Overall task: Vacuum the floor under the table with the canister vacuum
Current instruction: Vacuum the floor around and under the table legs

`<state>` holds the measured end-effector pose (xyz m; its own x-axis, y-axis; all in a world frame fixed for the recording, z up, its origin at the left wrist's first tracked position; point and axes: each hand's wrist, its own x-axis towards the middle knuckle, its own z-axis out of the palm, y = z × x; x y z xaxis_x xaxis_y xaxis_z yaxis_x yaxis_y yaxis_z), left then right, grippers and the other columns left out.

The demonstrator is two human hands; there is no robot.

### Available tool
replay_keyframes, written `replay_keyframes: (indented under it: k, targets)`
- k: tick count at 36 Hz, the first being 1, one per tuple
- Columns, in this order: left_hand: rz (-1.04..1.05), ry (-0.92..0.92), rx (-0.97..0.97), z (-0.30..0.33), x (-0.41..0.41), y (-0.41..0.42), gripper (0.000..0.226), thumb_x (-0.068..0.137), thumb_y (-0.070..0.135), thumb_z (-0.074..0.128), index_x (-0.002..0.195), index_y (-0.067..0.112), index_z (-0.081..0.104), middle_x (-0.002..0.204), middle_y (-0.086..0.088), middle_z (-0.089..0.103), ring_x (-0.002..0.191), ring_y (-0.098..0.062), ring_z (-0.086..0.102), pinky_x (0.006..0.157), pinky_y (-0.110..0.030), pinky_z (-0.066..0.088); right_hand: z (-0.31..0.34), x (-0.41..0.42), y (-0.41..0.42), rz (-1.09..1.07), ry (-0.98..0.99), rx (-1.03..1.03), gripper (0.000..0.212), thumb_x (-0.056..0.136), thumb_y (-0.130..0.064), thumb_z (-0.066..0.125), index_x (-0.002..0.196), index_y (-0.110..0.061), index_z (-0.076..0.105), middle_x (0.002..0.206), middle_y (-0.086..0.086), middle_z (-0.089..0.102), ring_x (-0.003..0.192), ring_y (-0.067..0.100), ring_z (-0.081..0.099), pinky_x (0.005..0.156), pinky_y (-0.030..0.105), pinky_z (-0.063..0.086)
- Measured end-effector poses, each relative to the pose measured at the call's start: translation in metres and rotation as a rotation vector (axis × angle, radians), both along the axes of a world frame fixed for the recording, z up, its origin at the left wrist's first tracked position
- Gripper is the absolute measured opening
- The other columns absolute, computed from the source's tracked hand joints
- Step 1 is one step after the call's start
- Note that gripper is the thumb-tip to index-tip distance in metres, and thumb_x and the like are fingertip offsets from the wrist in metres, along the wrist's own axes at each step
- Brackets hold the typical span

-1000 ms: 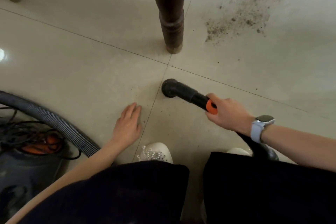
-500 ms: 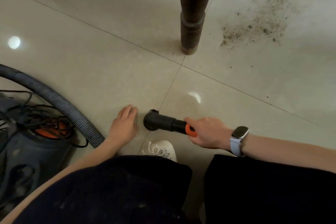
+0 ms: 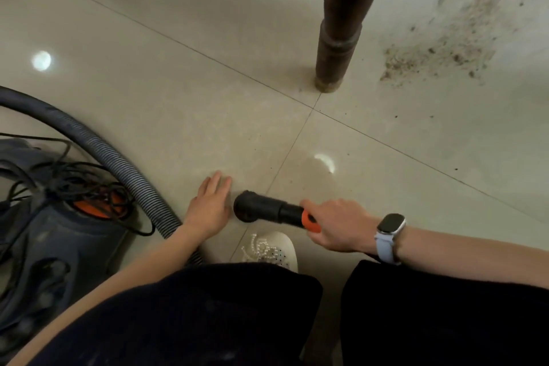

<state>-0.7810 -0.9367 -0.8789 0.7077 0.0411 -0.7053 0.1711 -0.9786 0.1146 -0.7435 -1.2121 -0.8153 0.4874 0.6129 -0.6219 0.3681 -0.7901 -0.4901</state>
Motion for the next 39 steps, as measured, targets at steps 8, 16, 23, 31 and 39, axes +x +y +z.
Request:
replay_keyframes:
  k: [8, 16, 23, 31, 39]
  targets:
    - [-0.046, -0.011, 0.006, -0.001, 0.008, -0.003, 0.064, 0.095, 0.02, 0.043, 0.151, 0.013, 0.014, 0.159, -0.011, 0.003, 0.146, -0.032, 0.005, 0.115, -0.049, 0.024, 0.002, 0.068, -0.023, -0.445, -0.159, -0.125, 0.041, 0.089, -0.038, 0.052, 0.126, -0.024, 0.043, 0.077, 0.002, 0.049, 0.069, 0.027, 0.051, 0.062, 0.03, 0.04]
    - [-0.006, 0.034, 0.006, 0.003, 0.018, -0.008, 0.064, 0.095, 0.018, 0.042, 0.152, 0.014, 0.012, 0.16, -0.01, 0.0, 0.146, -0.031, 0.001, 0.117, -0.046, 0.021, 0.007, 0.054, 0.03, -0.253, -0.18, -0.023, 0.036, 0.091, -0.037, 0.048, 0.121, -0.017, 0.043, 0.085, 0.004, 0.056, 0.071, 0.027, 0.054, 0.063, 0.034, 0.047]
    - [-0.018, 0.028, 0.02, 0.008, 0.032, -0.002, 0.066, 0.096, 0.024, 0.043, 0.153, 0.016, 0.01, 0.16, -0.011, -0.002, 0.146, -0.032, 0.0, 0.117, -0.047, 0.02, -0.002, 0.079, 0.036, -0.329, -0.09, 0.003, 0.037, 0.09, -0.041, 0.051, 0.119, -0.018, 0.045, 0.083, 0.002, 0.056, 0.073, 0.023, 0.059, 0.068, 0.038, 0.053]
    - [-0.047, 0.029, 0.006, 0.003, 0.035, -0.024, 0.068, 0.096, 0.028, 0.042, 0.153, 0.019, 0.004, 0.16, -0.009, -0.009, 0.146, -0.034, -0.005, 0.114, -0.05, 0.024, 0.001, 0.073, 0.007, -0.367, -0.108, -0.051, 0.039, 0.09, -0.039, 0.052, 0.125, -0.022, 0.042, 0.078, -0.002, 0.052, 0.064, 0.018, 0.053, 0.057, 0.028, 0.041]
    - [-0.212, -0.083, 0.028, -0.001, 0.031, -0.044, 0.066, 0.094, 0.025, 0.044, 0.152, 0.013, 0.013, 0.159, -0.017, -0.001, 0.146, -0.037, 0.0, 0.111, -0.05, 0.029, -0.002, 0.067, -0.044, -0.506, -0.032, -0.112, 0.041, 0.089, -0.043, 0.054, 0.124, -0.025, 0.044, 0.073, -0.005, 0.047, 0.066, 0.018, 0.049, 0.053, 0.026, 0.035]
